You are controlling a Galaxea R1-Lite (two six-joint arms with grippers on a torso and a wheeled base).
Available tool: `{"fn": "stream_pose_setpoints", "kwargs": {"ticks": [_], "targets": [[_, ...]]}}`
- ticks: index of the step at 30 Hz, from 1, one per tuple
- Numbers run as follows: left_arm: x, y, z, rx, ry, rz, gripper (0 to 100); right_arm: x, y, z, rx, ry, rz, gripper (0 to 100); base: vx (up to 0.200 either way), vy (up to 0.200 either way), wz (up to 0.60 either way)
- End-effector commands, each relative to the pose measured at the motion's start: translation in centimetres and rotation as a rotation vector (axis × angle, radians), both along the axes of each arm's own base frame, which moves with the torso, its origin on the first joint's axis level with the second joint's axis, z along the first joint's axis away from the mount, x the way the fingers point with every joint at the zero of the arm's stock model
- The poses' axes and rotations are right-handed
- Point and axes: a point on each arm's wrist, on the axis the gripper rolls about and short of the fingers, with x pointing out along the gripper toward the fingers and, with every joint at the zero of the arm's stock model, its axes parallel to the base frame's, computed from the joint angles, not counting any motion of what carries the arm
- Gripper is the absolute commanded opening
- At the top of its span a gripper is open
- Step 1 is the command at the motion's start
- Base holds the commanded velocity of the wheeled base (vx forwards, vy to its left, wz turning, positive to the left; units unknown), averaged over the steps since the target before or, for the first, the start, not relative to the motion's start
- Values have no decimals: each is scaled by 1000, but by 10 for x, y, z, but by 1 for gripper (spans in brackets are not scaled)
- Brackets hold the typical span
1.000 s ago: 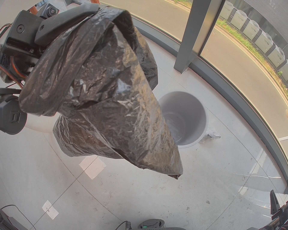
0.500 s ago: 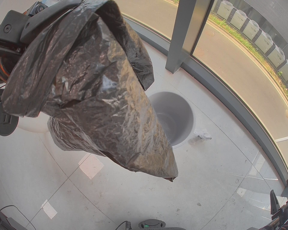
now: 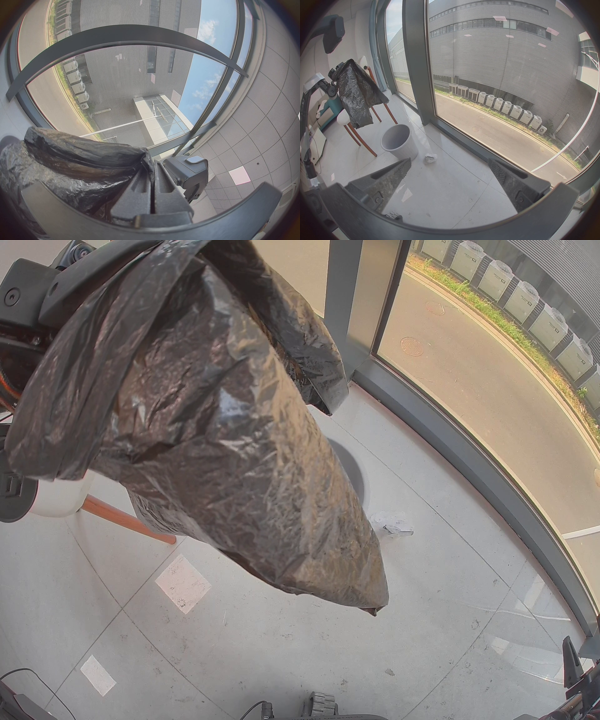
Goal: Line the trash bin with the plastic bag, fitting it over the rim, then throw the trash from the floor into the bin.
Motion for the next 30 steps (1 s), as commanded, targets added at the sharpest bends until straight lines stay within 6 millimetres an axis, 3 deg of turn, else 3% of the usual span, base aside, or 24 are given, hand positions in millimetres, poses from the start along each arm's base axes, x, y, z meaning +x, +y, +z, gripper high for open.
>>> {"fn": "stream_pose_setpoints", "kwargs": {"ticks": [1, 5, 14, 20, 30], "targets": [[16, -8, -1, -12, -37, -2, 0, 0, 0, -4, 0, -2, 0, 100, 0, 0, 0], [33, -17, -1, -17, -49, -7, 0, 0, 0, -5, 0, 0, 0, 100, 0, 0, 0], [49, -48, -10, -14, -33, -85, 0, 0, 0, -4, 0, -2, 0, 100, 0, 0, 0], [60, -68, -23, -7, -25, -124, 0, 0, 0, -4, 0, -2, 0, 100, 0, 0, 0], [98, -99, -45, -28, -82, -133, 0, 0, 0, -5, 0, 0, 0, 100, 0, 0, 0]]}}
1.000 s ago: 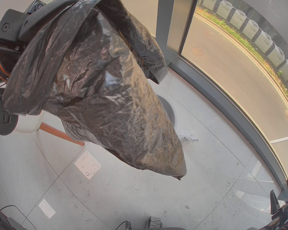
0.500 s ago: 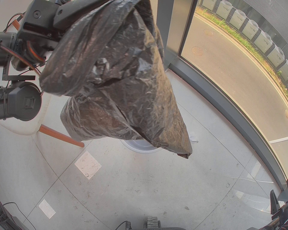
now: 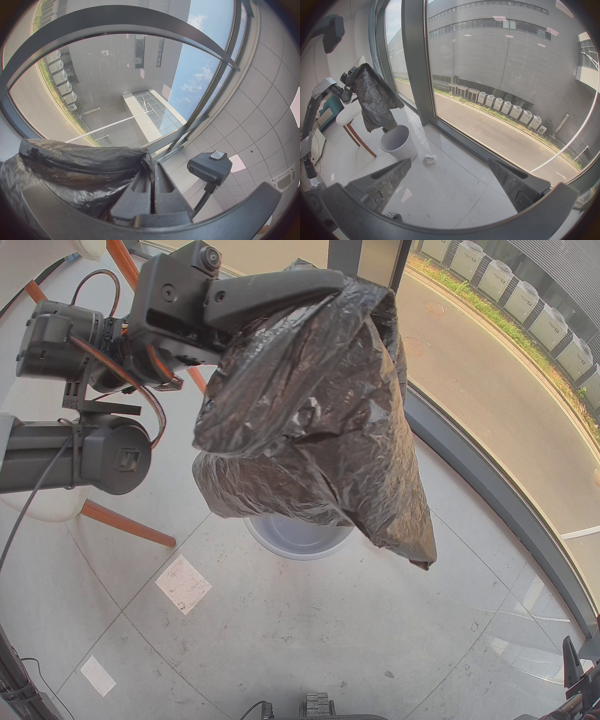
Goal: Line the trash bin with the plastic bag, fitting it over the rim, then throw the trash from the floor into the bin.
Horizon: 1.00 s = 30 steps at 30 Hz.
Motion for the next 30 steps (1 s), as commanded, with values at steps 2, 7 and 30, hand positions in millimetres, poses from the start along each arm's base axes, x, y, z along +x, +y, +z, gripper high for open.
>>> {"fn": "stream_pose_setpoints", "kwargs": {"ticks": [2, 7, 30], "targets": [[25, -22, -23, 7, 11, -17, 0, 0, 0, -5, 0, 0, 0, 100, 0, 0, 0], [38, -38, -36, 10, 15, -35, 0, 0, 0, -4, 0, -2, 0, 100, 0, 0, 0], [55, -36, -34, 82, 61, -56, 0, 0, 0, -5, -9, 1, 3, 100, 0, 0, 0]]}}
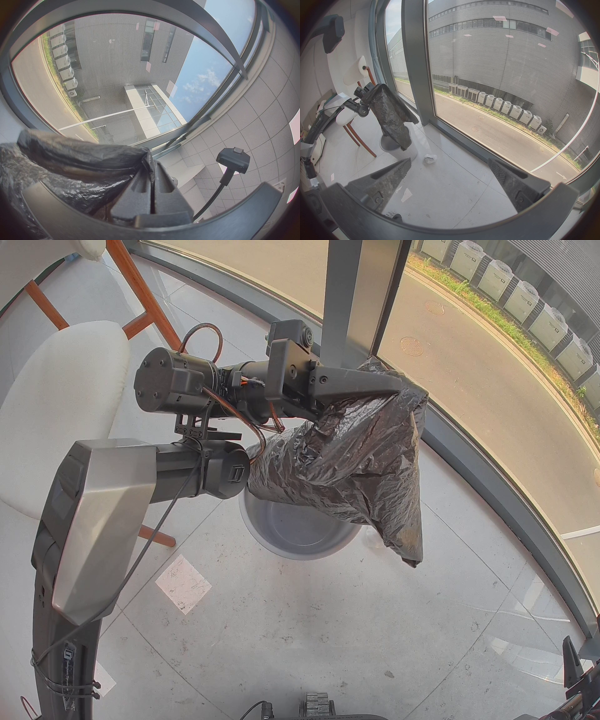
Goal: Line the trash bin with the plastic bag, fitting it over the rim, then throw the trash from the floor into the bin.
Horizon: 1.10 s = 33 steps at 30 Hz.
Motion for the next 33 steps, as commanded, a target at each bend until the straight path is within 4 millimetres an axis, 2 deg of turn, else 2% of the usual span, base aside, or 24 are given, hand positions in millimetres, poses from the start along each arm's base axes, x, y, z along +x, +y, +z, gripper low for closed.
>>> {"fn": "stream_pose_setpoints", "kwargs": {"ticks": [1, 3, 5, 6, 8, 14, 20, 22, 24, 26, 27, 30, 33], "targets": [[-31, 20, 18, 0, -6, 14, 0, 0, 0, -5, -12, 1, 3, 100, 0, 0, 0], [-47, 31, 7, 12, 4, 33, 0, 0, 0, -5, -15, 1, 2, 100, 0, 0, 0], [-48, 31, 6, 12, 3, 34, 0, 0, 0, -5, -15, 1, 3, 100, 0, 0, 0], [-60, 40, -19, 22, -10, 58, 0, 0, 0, -5, -13, 1, 3, 100, 0, 0, 0], [-64, 43, -33, 22, -23, 71, 0, 0, 0, -5, -13, 1, 3, 100, 0, 0, 0], [-56, 40, -32, -105, -137, 167, 0, 0, 0, -5, -13, 1, 3, 100, 0, 0, 0], [-54, 39, -42, -120, -178, 190, 0, 0, 0, -5, -13, 1, 3, 100, 0, 0, 0], [-54, 40, -37, -143, -237, 192, 0, 0, 0, -5, -13, 1, 3, 100, 0, 0, 0], [-55, 41, -12, -151, -312, 135, 0, 0, 0, -5, -13, 1, 3, 100, 0, 0, 0], [-56, 41, -1, -147, -340, 105, 0, 0, 0, -5, -13, 1, 3, 100, 0, 0, 0], [-58, 40, 12, -151, -373, 82, 0, 0, 0, -5, -13, 1, 3, 100, 0, 0, 0], [-58, 39, 23, -175, -411, 78, 0, 0, 0, -5, -13, 1, 3, 100, 0, 0, 0], [-50, 34, 21, -183, -426, 77, 0, 0, 0, -5, -13, 1, 3, 100, 0, 0, 0]]}}
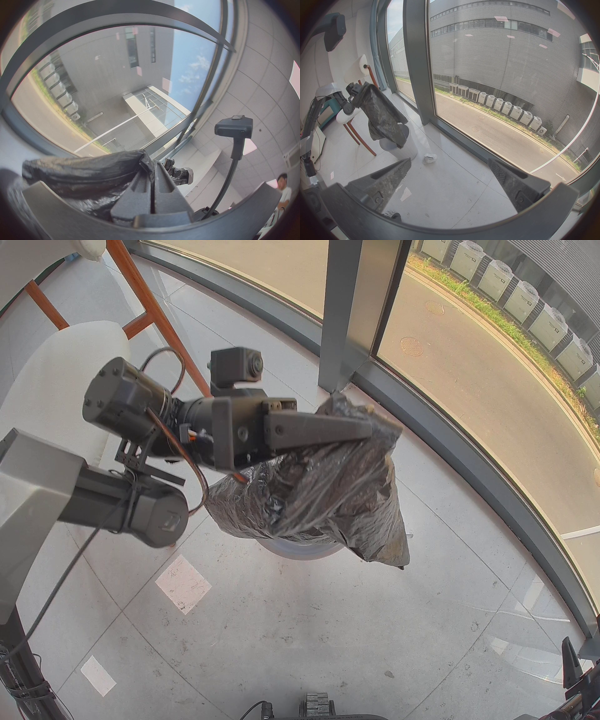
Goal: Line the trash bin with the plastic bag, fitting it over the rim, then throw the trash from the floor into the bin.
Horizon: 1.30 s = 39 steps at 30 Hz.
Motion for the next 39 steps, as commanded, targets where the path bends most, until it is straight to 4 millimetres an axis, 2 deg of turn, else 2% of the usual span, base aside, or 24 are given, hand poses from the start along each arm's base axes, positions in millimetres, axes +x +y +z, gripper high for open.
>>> {"fn": "stream_pose_setpoints", "kwargs": {"ticks": [1, 16, 25, 37, 39], "targets": [[3, -4, 28, -47, -144, -29, 0, 0, 0, -4, 0, -2, 0, 100, 0, 0, 0], [8, -3, 16, -24, -97, -17, 0, 0, 0, -4, 0, -2, 0, 100, 0, 0, 0], [7, -2, 7, 22, 13, -21, 0, 0, 0, -4, 0, -2, 0, 100, 0, 0, 0], [4, -1, 10, 27, 17, -29, 0, 0, 0, -4, 0, -2, 0, 100, 200, 0, 0], [1, -2, 11, 24, 5, -34, 0, 0, 0, -4, 0, -2, 0, 100, 0, 0, 0]]}}
